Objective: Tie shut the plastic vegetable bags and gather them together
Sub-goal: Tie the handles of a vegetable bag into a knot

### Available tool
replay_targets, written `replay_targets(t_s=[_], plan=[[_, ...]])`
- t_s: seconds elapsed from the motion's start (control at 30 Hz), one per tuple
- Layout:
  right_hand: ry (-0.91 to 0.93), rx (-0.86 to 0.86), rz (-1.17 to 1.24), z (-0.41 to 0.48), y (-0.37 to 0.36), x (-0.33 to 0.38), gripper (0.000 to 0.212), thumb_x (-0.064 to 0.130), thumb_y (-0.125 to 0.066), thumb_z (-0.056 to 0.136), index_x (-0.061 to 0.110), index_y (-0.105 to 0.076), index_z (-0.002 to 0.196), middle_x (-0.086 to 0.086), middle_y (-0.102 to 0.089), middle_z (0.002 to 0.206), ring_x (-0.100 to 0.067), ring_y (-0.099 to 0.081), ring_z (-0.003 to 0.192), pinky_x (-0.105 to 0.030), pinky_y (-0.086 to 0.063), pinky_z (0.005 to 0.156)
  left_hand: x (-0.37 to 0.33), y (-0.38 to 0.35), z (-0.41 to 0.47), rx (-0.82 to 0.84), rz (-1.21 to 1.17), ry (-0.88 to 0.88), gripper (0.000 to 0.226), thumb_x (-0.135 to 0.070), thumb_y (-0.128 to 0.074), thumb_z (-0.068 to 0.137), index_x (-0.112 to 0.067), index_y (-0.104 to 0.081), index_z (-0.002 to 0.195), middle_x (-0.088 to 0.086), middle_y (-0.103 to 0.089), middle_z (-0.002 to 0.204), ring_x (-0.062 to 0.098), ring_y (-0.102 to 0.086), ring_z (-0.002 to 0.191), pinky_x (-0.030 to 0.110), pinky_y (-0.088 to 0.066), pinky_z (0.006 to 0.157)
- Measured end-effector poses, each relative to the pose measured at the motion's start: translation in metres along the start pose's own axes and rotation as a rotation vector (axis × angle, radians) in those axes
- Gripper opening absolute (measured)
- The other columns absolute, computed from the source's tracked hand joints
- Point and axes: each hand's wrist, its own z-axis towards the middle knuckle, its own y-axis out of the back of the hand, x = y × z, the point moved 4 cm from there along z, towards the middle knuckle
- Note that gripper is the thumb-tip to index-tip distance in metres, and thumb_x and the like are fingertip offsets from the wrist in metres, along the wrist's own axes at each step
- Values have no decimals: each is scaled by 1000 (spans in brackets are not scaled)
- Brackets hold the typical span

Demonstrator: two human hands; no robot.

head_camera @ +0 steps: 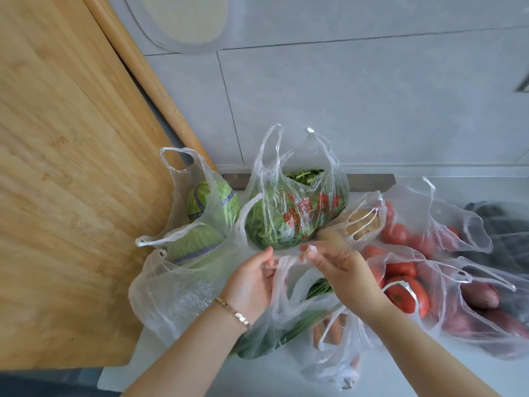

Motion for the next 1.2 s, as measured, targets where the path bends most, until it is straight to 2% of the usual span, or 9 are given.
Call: replay_targets(t_s=[0.17, 0.4, 0.53, 0.63, 0.7, 0.8, 0.93, 1.1, 1.2], plan=[[-258, -13, 325, 11, 12, -26, 33, 15, -41, 95, 13, -59, 67, 15, -68, 63, -9, -58, 78, -24, -40, 80, -6, 31, -2, -89, 169, -117, 28, -6, -53, 82, -6, -67, 57, 8, -67, 63, 17, -65, 60, 28, -54, 65], [-866, -448, 888, 5, 58, -141, 37, 12, -31, 90, 16, -30, 53, 2, -36, 29, -10, -27, 23, -8, -20, 29, 5, 117, 3, -336, 1166, -147, 42, -28, -59, 85, -17, -40, 50, -5, -34, 47, 13, -32, 46, 23, -24, 48], [-687, -422, 564, 10, 63, -125, 31, 10, -43, 88, 10, -47, 57, -1, -50, 40, -15, -44, 38, -20, -38, 40, 0, 108, 1, -415, 854, -162, 30, -28, -67, 75, -12, -57, 52, 3, -55, 59, 17, -49, 58, 27, -40, 61], [-328, -227, 407, 16, 53, -69, 23, 14, -47, 92, 5, -62, 76, -12, -66, 77, -23, -59, 72, -29, -49, 70, -10, 71, 2, -97, 11, -129, 23, -25, -56, 71, -3, -61, 75, 14, -69, 97, 22, -64, 94, 35, -45, 88], [-204, -70, 387, 14, 36, -38, 21, 21, -50, 88, 7, -66, 83, -17, -67, 91, -28, -61, 86, -33, -49, 87, -13, 43, -1, 47, -167, -140, 28, -26, -48, 76, -5, -60, 89, 11, -71, 94, 21, -65, 95, 36, -44, 91], [-115, 82, 384, 12, 10, -16, 28, 26, -55, 77, 5, -67, 91, -21, -67, 97, -29, -63, 93, -35, -48, 92, -4, 13, 5, 107, 248, -219, 35, -20, -61, 79, -22, -54, 113, -2, -71, 81, 12, -66, 78, 33, -49, 84], [-73, 86, 408, 18, -13, -10, 16, 4, -55, 86, 6, -68, 94, -2, -73, 80, -13, -68, 77, -23, -56, 74, 13, -11, 15, 183, 784, -320, 33, -9, -69, 77, -32, -54, 96, -16, -64, 80, -8, -61, 71, 20, -52, 71], [-43, -50, 392, 21, -1, -26, 15, -1, -53, 87, 11, -61, 92, 7, -72, 86, -5, -67, 84, -21, -53, 84, 10, -12, 19, -12, 585, -324, 7, 1, -57, 84, -3, -62, 87, -8, -66, 51, 1, -42, 37, 12, -37, 43], [-78, 95, -2, 11, -4, -50, 21, 9, -51, 91, 17, -57, 109, 14, -63, 107, 3, -61, 93, -21, -47, 95, 5, -11, 17, -69, 428, -303, 16, 6, -51, 86, -7, -61, 84, -5, -65, 49, 2, -41, 36, 12, -37, 43]])
